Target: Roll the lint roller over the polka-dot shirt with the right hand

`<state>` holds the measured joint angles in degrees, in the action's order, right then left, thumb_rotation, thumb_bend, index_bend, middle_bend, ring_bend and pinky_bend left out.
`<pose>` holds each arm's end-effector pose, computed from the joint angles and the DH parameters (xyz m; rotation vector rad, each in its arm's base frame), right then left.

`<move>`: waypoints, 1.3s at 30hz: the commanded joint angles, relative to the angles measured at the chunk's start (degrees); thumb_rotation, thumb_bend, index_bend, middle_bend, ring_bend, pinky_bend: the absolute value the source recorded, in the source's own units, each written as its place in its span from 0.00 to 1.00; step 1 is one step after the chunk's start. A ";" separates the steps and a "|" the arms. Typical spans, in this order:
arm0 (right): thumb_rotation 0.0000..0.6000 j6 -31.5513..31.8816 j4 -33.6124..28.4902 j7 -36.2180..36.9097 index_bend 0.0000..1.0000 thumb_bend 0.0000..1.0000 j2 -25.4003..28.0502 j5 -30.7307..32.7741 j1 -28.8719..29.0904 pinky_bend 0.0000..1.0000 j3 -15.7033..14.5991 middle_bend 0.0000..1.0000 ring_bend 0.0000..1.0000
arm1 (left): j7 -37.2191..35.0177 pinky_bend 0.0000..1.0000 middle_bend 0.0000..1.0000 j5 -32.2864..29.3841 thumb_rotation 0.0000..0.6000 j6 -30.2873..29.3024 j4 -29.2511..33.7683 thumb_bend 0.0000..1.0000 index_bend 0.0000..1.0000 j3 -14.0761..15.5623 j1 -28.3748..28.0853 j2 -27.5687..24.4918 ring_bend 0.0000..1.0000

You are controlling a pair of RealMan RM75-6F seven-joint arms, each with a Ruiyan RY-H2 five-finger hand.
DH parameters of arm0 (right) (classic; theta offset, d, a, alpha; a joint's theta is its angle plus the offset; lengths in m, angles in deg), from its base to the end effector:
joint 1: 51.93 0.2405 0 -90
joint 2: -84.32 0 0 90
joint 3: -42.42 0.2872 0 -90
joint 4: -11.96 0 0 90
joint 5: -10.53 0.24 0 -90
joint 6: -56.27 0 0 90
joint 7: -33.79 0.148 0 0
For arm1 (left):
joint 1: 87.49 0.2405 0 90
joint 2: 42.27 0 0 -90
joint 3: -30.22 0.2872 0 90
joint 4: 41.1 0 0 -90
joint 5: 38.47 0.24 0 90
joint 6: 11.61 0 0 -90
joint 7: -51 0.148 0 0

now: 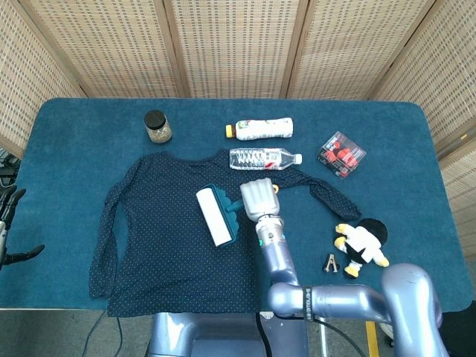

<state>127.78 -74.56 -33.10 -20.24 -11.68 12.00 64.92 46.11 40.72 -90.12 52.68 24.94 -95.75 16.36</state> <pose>-0.0188 -0.3925 -0.0981 1.7799 -0.7959 0.5913 -0.3587 0.2206 0.1759 -1.3360 -0.9802 -0.8767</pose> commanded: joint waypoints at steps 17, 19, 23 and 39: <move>1.00 0.40 16.32 -6.28 0.72 0.88 -14.95 3.17 9.11 1.00 0.92 1.00 1.00 | -2.13 0.00 0.00 -1.18 1.00 1.46 -1.24 0.00 0.00 -0.24 -0.58 -0.22 0.00; 1.00 0.74 16.75 -6.23 0.72 0.88 -14.62 2.04 8.41 1.00 -0.17 1.00 1.00 | -2.14 0.00 0.00 -1.24 1.00 1.35 -1.21 0.00 0.00 -0.29 -0.55 -0.25 0.00; 1.00 1.98 17.09 -5.76 0.72 0.88 -13.00 -1.26 6.19 1.00 -3.10 1.00 1.00 | -2.00 0.00 0.00 -1.25 1.00 1.24 -1.20 0.00 0.00 -0.28 -0.52 -0.23 0.00; 1.00 3.79 18.70 -8.22 0.72 0.88 -6.68 -6.93 -0.91 1.00 -8.50 1.00 1.00 | -0.13 0.00 0.00 -0.95 1.00 0.56 -0.24 0.00 0.00 -0.20 -0.53 0.02 0.00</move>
<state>131.54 -55.45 -41.29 -26.94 -18.24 11.18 56.24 45.88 39.73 -89.60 52.35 24.71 -96.24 16.33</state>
